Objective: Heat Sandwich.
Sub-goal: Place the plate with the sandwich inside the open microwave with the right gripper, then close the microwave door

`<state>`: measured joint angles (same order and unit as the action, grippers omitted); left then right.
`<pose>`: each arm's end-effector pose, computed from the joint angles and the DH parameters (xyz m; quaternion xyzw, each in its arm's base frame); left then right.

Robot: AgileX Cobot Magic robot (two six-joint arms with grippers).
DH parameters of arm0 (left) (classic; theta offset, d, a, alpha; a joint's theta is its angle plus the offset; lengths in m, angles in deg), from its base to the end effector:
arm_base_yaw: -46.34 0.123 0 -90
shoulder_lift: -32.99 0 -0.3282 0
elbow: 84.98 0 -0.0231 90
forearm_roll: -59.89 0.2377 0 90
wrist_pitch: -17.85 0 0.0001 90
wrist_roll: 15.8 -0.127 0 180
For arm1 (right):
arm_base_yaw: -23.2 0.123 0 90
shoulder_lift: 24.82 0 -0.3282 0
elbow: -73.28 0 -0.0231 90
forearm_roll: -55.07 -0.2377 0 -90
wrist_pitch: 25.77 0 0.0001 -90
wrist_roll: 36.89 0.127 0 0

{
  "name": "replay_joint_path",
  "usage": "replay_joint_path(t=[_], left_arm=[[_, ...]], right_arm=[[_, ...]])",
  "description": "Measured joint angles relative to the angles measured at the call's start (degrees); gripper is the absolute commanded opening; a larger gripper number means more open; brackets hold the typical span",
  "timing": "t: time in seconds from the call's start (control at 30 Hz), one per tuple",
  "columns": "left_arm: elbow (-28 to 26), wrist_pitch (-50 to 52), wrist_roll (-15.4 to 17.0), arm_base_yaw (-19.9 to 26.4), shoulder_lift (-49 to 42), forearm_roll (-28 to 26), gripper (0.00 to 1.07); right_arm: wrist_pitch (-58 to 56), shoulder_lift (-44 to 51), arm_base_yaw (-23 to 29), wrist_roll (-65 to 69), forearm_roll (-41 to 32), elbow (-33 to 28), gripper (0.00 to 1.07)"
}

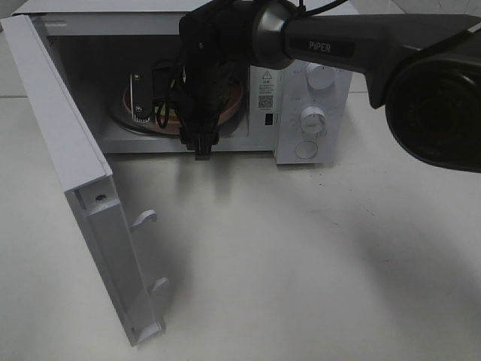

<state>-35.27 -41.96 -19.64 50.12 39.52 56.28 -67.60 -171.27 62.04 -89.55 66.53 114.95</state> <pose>-0.0268 -0.0087 0.2559 0.0014 0.8479 0.0038 0.5302 0.4619 0.3503 0.1616 -0.7191 0.6277 -0.1189 0.2735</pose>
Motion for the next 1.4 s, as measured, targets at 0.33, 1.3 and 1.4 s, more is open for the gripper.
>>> replay_joint_path(t=[0.33, 1.3, 1.4], left_arm=[[0.0, 0.0, 0.0, 0.0, 0.0, 0.0, 1.03], [0.0, 0.0, 0.0, 0.0, 0.0, 0.0, 1.03], [0.0, 0.0, 0.0, 0.0, 0.0, 0.0, 1.03]], right_arm=[[0.0, 0.06, 0.0, 1.78, 0.0, 0.0, 0.85], [21.14, 14.95, 0.0, 1.72, 1.55, -27.33, 0.77], [22.46, 17.02, 0.0, 1.72, 1.55, -30.31, 0.76]])
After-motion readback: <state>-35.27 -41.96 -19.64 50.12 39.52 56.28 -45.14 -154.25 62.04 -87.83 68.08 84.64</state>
